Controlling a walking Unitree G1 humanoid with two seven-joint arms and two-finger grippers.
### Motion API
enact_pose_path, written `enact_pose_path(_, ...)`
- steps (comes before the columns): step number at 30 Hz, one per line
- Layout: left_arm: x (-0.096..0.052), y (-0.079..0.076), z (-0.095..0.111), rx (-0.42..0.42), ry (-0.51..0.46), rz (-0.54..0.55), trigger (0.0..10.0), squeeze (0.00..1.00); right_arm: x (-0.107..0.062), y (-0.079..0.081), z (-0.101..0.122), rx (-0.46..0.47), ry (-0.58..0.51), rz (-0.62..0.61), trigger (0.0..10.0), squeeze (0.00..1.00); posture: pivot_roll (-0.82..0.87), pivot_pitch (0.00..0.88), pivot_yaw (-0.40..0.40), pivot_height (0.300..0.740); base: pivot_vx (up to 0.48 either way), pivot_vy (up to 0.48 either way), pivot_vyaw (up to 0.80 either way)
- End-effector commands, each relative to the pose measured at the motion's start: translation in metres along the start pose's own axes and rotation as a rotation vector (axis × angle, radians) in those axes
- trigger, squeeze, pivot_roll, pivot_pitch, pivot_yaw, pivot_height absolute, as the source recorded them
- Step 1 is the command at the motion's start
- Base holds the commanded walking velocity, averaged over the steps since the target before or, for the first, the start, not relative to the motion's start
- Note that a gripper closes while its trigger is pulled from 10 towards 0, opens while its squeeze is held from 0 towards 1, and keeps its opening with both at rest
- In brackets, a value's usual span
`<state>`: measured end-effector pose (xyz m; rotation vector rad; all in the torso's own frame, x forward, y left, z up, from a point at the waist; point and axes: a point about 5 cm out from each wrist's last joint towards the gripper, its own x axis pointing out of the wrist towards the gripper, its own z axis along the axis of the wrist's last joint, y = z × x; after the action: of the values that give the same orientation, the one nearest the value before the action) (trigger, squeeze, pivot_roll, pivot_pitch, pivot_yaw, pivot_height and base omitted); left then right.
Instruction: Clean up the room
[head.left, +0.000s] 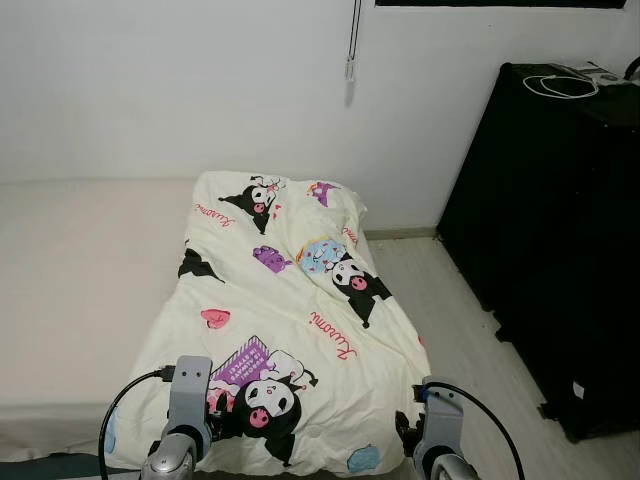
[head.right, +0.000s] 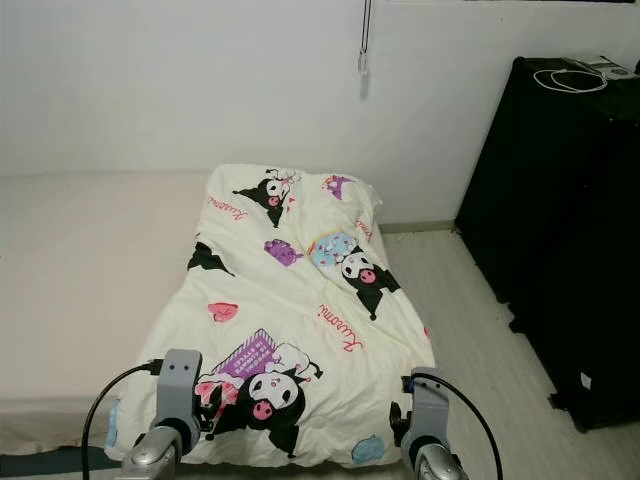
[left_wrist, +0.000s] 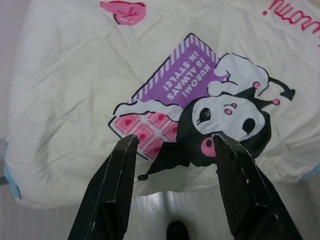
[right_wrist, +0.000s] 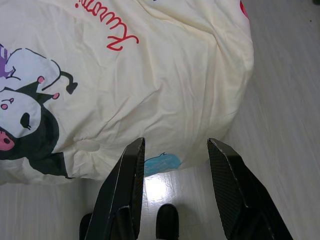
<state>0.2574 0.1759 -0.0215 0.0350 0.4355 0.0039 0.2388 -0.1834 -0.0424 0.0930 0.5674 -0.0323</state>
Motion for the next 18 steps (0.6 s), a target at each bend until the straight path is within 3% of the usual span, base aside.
enact_pose_path(1, -0.0025, 0.0004, -0.0048, 0.025, 0.013, -0.005, 10.0, 0.0, -0.0015, -0.0021, -0.004, -0.004, 0.019, -0.003, 10.0, 0.0, 0.05, 0.073, -0.012, 0.734, 0.0, 0.0, 0.0)
enact_pose_path(18, -0.0037, 0.001, -0.0113, 0.039, 0.054, 0.005, 10.0, 0.0, -0.0001, -0.0022, -0.0013, -0.017, 0.017, -0.005, 10.0, 0.0, 0.05, 0.076, -0.013, 0.734, 0.0, 0.0, 0.0)
